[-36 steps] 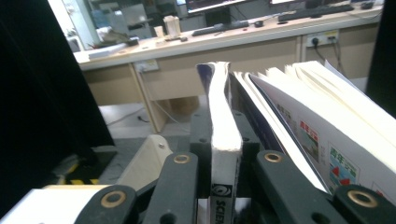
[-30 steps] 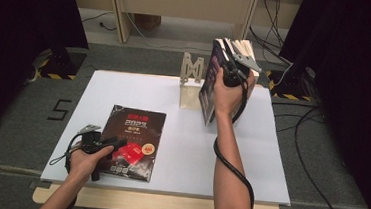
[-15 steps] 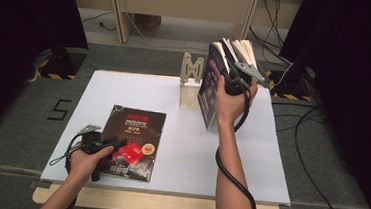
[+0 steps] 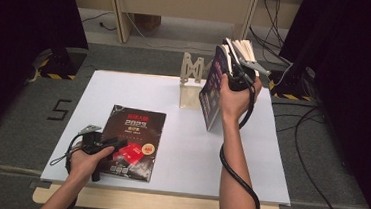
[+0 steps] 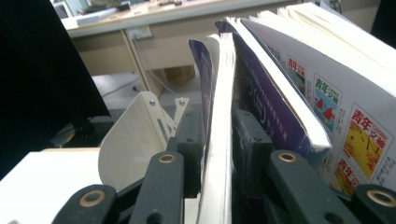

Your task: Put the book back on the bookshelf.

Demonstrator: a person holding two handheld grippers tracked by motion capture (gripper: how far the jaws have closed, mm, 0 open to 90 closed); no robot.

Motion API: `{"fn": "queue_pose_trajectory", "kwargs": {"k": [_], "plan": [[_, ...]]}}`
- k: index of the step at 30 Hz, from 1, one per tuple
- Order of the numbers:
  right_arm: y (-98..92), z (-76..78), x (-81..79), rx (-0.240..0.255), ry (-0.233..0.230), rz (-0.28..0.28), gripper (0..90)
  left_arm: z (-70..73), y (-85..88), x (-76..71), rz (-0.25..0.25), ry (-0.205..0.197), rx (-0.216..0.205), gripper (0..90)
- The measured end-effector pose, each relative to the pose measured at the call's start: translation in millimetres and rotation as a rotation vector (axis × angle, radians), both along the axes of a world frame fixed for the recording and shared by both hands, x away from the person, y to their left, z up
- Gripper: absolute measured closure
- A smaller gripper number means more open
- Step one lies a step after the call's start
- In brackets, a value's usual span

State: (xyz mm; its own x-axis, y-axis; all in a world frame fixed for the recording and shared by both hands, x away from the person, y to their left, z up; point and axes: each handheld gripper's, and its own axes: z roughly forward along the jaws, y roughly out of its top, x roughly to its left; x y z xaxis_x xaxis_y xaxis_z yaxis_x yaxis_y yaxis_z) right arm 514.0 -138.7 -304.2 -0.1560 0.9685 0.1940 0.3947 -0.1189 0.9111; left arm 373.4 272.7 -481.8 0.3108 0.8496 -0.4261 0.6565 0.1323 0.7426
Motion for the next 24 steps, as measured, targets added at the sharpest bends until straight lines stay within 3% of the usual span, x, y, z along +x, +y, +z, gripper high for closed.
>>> {"fn": "queue_pose_trajectory", "kwargs": {"k": [6,18,24], "plan": [[-0.8,5.6,5.2,-0.033,0.054,-0.019,82.8,-0.3,-0.3,0.2,-0.001,0.003,0.001,44.4],[8.0,9.1,10.0,-0.051,-0.050,0.000,83.1,-0.7,0.9,0.5,0.002,0.003,0.001,44.4],[11.7,7.9,21.1,-0.069,-0.064,-0.004,83.1,-0.8,2.2,0.5,0.006,0.002,0.000,44.4]]}}
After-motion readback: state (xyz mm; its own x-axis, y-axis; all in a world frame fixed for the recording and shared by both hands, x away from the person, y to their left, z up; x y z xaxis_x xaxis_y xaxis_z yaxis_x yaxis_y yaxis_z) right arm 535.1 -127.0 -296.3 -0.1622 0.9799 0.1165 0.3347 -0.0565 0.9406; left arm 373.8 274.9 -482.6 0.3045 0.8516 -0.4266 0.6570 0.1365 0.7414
